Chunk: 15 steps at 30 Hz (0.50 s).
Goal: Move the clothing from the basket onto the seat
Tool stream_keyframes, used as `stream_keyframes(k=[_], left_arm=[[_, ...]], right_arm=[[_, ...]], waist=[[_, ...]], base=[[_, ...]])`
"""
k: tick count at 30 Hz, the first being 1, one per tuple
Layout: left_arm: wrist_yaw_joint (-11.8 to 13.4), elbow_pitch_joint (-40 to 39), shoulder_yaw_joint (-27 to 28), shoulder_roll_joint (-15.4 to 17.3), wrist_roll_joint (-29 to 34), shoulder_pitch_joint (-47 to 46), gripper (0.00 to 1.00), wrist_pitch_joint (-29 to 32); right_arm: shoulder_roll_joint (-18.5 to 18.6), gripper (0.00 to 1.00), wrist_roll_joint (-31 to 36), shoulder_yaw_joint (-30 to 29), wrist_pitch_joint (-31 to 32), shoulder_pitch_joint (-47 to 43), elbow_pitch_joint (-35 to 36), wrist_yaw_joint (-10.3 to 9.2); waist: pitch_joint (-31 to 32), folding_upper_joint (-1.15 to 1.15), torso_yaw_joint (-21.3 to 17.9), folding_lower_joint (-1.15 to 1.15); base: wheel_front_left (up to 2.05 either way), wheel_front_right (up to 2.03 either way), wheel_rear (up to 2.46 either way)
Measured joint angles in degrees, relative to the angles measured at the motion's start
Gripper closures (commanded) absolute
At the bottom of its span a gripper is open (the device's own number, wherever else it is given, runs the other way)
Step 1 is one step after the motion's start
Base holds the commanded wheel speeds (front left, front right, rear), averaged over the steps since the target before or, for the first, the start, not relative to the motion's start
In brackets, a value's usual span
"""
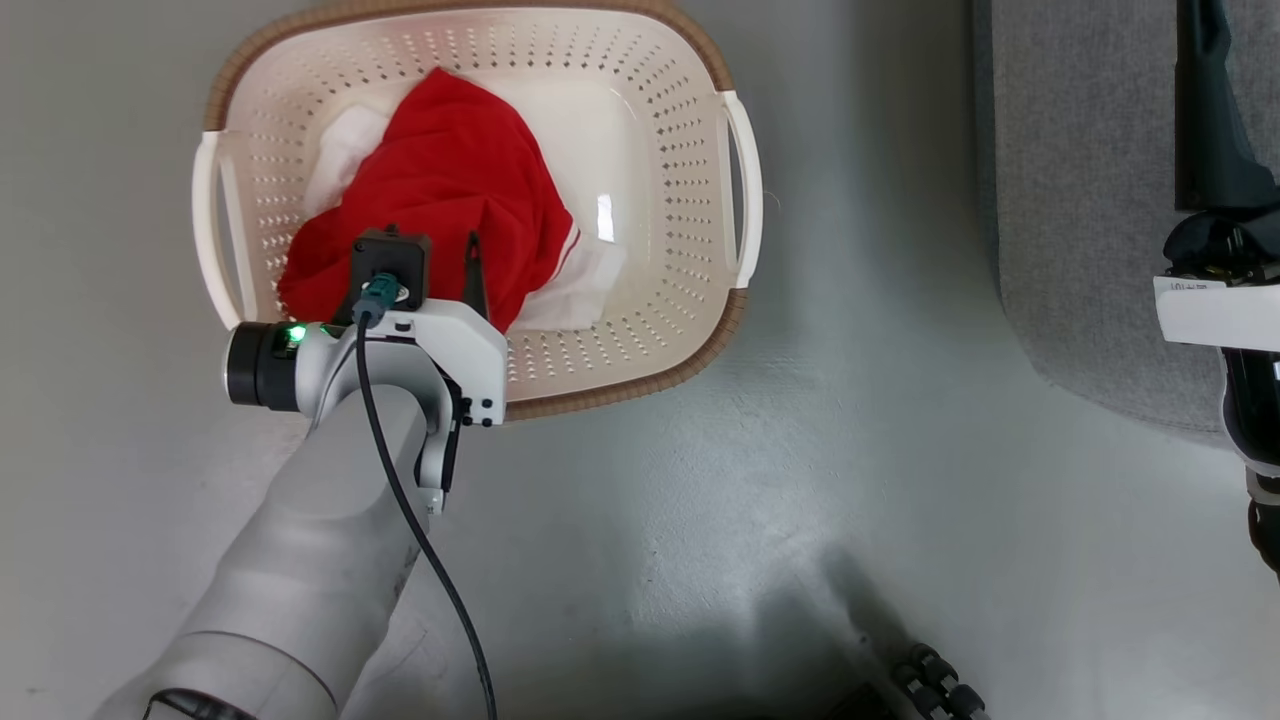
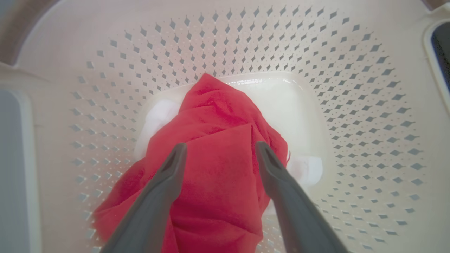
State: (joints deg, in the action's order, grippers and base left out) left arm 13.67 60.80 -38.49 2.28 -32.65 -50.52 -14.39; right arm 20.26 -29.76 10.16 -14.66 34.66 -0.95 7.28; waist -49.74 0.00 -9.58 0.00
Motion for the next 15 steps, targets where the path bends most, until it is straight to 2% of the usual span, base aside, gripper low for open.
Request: stream_keyframes(k=[5,15], left_arm=[[0.24,4.06,-2.93,0.02,-3.27,-2.93,0.0,2.7],[4.04,9.12,-7.24,0.08,-6.72,-7.52,0.0,10.49]], right_arm=[[-0.1,0.0,-0.07,0.19,0.0,0.51,0.27,0.0],[-0.88,0.0,-0.52,0.53,0.0,1.7,0.56,0.0]], waist=[[-1.65,0.0,-1.27,0.0],[-3.5,0.0,-3.6,0.0]], base=[[0.0,0.0,0.0],[0.0,0.0,0.0]])
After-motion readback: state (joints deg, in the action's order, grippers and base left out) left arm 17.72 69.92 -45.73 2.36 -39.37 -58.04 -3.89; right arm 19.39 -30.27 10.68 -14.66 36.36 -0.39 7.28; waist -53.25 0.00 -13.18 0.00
